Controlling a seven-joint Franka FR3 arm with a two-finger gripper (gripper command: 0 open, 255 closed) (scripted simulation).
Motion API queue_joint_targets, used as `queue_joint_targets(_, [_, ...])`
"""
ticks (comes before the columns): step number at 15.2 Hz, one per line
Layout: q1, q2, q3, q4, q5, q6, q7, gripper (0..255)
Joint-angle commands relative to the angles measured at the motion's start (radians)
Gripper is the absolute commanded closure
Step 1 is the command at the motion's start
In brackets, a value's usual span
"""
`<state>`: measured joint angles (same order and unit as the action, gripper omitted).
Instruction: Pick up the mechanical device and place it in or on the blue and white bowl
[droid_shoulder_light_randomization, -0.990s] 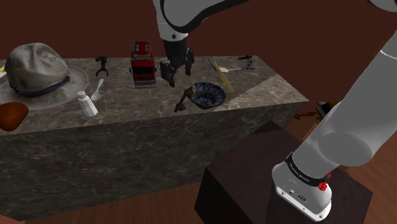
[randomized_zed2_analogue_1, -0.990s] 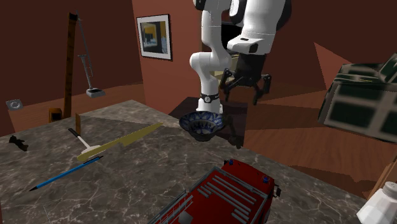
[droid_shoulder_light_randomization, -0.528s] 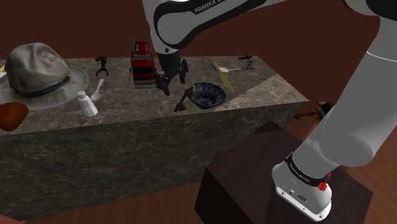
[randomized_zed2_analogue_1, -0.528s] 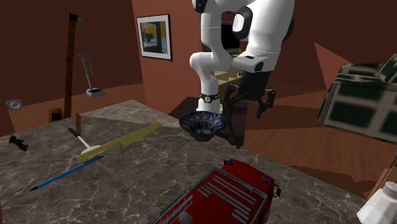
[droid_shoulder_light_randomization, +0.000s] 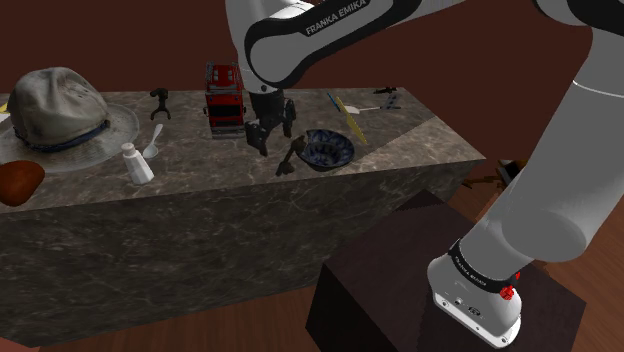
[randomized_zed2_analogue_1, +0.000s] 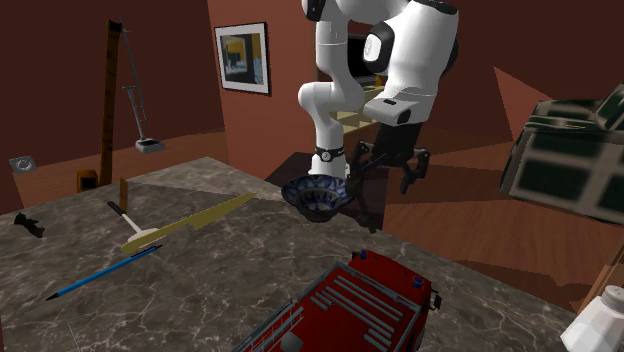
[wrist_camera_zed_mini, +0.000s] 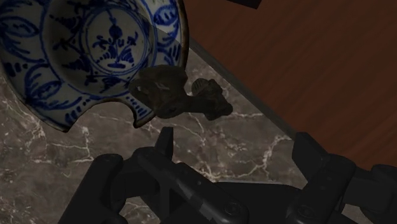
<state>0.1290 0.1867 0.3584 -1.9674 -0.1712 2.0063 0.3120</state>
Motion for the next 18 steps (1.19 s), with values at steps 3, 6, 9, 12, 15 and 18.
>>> queue_joint_targets(3, [0.000,0.000,0.000,0.000,0.000,0.000,0.000,255])
queue_joint_targets(6, [0.000,0.000,0.000,0.000,0.000,0.000,0.000,255])
queue_joint_targets(9, [0.000,0.000,0.000,0.000,0.000,0.000,0.000,255])
queue_joint_targets(12, [0.000,0.000,0.000,0.000,0.000,0.000,0.000,255])
queue_joint_targets(15, [-0.077,-0.134,-0.007,-0.153,0.154,0.135,-0.201,0])
queue_joint_targets(18, [-0.143,-0.282,-0.070,-0.328,0.440,0.260,-0.575,0])
